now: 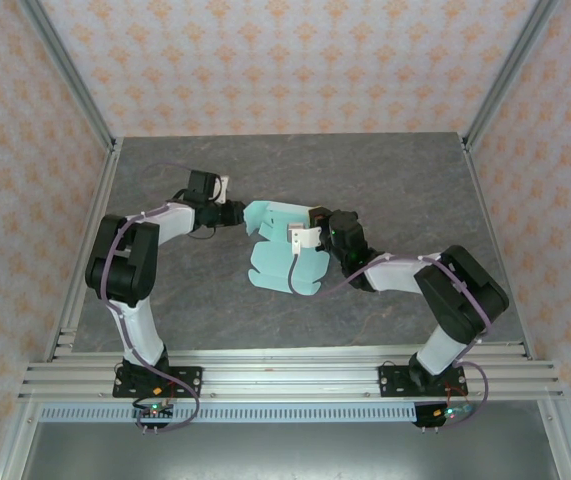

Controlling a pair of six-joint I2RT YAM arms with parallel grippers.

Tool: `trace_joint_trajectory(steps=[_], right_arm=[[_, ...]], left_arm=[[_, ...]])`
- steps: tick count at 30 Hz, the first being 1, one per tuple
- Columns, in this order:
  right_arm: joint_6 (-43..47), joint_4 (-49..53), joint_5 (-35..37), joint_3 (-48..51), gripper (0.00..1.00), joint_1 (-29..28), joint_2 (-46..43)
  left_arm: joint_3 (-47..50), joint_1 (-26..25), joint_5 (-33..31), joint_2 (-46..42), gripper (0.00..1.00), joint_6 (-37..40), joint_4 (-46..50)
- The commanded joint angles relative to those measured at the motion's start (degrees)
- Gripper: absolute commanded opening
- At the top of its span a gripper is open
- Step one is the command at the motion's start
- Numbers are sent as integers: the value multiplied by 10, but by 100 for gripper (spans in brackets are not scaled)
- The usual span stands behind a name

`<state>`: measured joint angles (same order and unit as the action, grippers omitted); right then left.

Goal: Fold the paper box

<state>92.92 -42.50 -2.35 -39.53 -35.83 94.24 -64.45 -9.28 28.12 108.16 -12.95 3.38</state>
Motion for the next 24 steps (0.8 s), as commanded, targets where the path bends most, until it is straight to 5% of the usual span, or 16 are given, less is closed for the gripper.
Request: trace_joint_trajectory(steps=[1,24], right_arm=[[-19,14,-8,-11,0,5,-6],[-9,58,-33,-38,0,25,-8]], left_arm=[[8,-13,54,-9,45,31,-46],[58,-40,133,-47,48,132,-125]])
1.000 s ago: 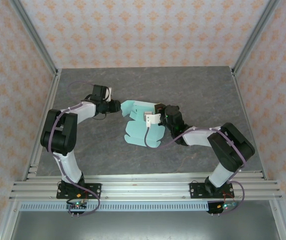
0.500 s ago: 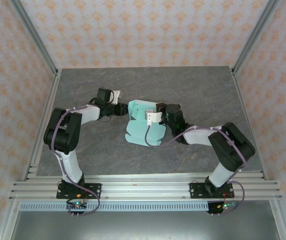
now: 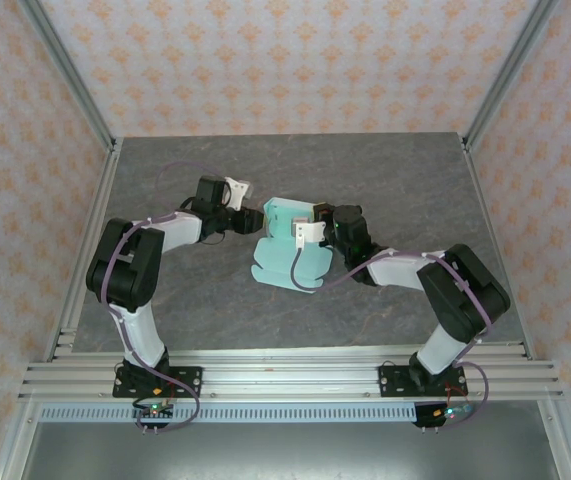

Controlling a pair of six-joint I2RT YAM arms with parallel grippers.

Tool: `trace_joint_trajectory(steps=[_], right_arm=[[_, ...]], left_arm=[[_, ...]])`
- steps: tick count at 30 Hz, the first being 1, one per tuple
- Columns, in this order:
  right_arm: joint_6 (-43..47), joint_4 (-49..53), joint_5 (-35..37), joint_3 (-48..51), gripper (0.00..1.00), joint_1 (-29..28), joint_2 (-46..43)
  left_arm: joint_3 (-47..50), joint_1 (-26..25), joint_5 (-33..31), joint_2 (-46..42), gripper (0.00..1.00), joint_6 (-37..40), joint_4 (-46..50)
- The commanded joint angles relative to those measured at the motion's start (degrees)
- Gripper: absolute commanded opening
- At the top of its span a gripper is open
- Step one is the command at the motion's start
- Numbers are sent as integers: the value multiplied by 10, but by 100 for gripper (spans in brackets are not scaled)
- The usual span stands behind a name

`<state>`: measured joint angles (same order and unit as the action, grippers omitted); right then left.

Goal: Fold the paper box

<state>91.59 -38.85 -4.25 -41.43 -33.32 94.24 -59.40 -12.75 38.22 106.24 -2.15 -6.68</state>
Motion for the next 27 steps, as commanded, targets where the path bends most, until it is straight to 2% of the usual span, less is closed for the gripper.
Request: trace_joint_trajectory(steps=[1,14,27], right_arm=[[4,25,-13,-19,0,0,-9],[9,35,-10,-30,0,0,-6],[6,40,-22,-33,0,0,1]], left_arm=[[10,-5,35,-29,48,28,-23],[33,-6,78,-50,49,48,-35],[-13,-13,87,-13,49,58,-19]])
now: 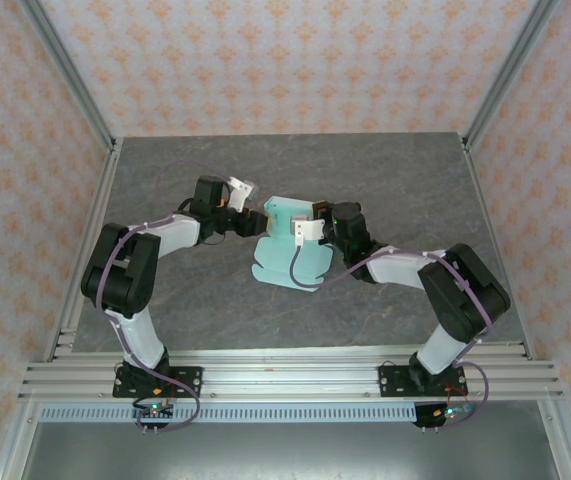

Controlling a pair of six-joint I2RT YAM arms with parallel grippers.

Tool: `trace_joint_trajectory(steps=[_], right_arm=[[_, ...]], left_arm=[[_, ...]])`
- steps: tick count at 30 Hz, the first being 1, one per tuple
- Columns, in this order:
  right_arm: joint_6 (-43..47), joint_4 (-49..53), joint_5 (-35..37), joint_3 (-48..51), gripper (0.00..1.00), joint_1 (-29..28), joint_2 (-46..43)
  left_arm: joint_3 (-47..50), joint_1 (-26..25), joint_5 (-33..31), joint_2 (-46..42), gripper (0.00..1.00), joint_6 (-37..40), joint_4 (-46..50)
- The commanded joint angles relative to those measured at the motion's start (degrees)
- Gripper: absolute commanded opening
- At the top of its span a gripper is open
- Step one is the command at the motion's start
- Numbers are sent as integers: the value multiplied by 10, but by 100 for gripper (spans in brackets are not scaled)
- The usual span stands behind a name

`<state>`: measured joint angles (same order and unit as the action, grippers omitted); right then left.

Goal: Fold the paper box

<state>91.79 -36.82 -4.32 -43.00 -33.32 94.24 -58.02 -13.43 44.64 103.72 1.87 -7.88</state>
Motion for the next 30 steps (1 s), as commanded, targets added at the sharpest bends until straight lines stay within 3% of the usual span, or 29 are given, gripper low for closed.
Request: trace_joint_trajectory(steps=[1,30], right_arm=[[6,22,-22,-18,0,0,2],[15,30,-33,-13,0,29,31]], left_arm=[[-31,-8,23,16,50,21,-4],[-84,-8,49,72,51,47,13]])
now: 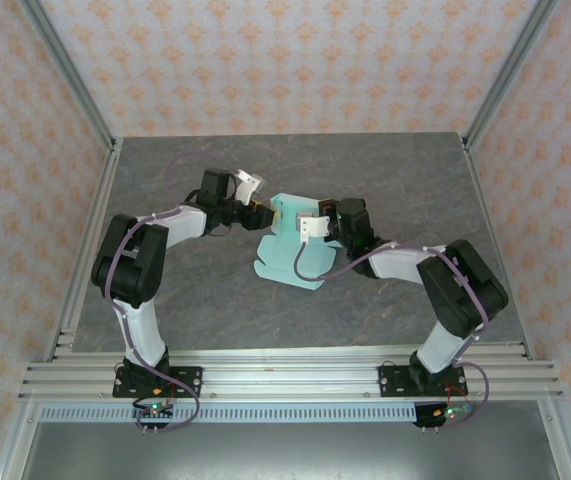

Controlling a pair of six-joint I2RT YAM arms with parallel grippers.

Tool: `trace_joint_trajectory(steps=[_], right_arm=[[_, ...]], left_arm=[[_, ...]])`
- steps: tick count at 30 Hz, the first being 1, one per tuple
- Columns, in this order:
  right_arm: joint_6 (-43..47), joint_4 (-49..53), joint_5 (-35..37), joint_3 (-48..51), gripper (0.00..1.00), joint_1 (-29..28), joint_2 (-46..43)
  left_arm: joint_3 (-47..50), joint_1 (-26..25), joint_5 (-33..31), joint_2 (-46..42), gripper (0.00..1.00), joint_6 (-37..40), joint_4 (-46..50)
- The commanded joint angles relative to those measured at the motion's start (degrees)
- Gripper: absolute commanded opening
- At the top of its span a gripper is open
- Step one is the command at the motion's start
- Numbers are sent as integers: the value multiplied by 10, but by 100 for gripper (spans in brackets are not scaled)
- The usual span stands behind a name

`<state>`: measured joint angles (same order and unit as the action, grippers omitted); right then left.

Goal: Fold the paper box

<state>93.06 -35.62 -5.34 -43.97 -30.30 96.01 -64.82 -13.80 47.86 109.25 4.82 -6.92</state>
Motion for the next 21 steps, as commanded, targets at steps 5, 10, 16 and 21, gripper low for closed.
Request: trace_joint_trajectory(steps=[5,10,16,21], right_arm=[[-11,13,-24,-6,0,-1,13],[-16,14,-30,-7,0,-1,10],[-43,26,-40,-7,0,0,-1],[-56,42,-43,-14,0,0,-3]], left_arm=[[-25,-6,24,22,51,19,11],[-32,-10,23,28,51,22,22],[-44,-14,12,32,51,27,39],[-57,-15,-3,38,51,27,53]])
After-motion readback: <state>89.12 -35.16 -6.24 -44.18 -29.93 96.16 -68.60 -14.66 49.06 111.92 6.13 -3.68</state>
